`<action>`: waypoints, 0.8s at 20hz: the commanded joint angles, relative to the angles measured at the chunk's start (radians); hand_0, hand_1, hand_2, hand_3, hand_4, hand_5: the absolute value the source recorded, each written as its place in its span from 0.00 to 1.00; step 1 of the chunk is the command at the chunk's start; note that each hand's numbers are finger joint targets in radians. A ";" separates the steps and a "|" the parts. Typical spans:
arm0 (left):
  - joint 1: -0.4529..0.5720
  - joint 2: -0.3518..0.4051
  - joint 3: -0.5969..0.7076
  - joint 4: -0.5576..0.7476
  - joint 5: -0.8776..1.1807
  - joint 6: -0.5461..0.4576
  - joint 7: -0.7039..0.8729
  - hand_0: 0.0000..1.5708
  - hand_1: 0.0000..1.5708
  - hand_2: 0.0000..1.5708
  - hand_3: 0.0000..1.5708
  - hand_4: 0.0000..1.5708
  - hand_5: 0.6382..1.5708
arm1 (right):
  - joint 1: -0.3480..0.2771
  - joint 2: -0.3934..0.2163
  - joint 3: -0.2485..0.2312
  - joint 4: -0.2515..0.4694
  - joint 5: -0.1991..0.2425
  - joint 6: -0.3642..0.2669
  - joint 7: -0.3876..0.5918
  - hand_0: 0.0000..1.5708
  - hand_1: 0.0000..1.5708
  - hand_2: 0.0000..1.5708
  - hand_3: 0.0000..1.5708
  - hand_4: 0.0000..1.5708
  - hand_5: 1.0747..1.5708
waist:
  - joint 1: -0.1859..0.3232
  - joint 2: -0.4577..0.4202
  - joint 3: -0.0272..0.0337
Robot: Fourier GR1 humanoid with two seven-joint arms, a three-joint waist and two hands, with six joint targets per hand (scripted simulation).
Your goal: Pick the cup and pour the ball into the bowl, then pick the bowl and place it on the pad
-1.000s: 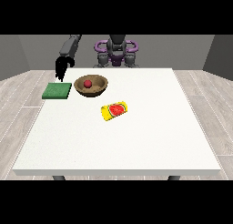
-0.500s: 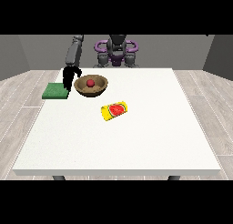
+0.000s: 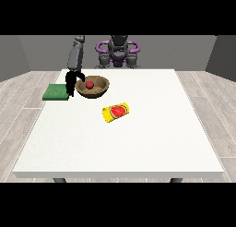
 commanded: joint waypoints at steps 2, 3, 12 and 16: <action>0.044 0.046 0.036 0.005 0.020 -0.033 -0.052 0.00 0.00 0.00 0.00 0.64 0.97 | -0.072 -0.051 -0.013 0.042 -0.006 -0.022 0.042 0.00 0.00 0.00 0.00 0.30 0.95 | -0.005 0.044 0.0130; 0.013 0.042 0.022 -0.039 0.036 -0.018 0.001 0.00 0.00 0.00 0.00 0.65 0.97 | -0.065 -0.044 -0.025 0.091 -0.012 0.006 -0.027 0.00 0.00 0.00 0.00 0.28 0.95 | 0.012 0.066 0.0140; 0.031 0.078 0.053 -0.005 0.065 -0.027 -0.017 0.00 0.00 0.00 0.00 0.65 0.97 | -0.137 0.066 0.035 0.068 0.021 -0.114 -0.017 0.00 0.00 0.00 0.00 0.30 0.95 | -0.020 0.053 0.0132; 0.023 0.108 0.070 -0.040 0.109 -0.067 0.007 0.00 0.00 0.00 0.00 0.65 0.96 | -0.057 0.013 -0.038 0.146 0.007 -0.218 0.026 0.56 0.56 0.37 0.00 0.39 0.88 | 0.044 0.094 0.0139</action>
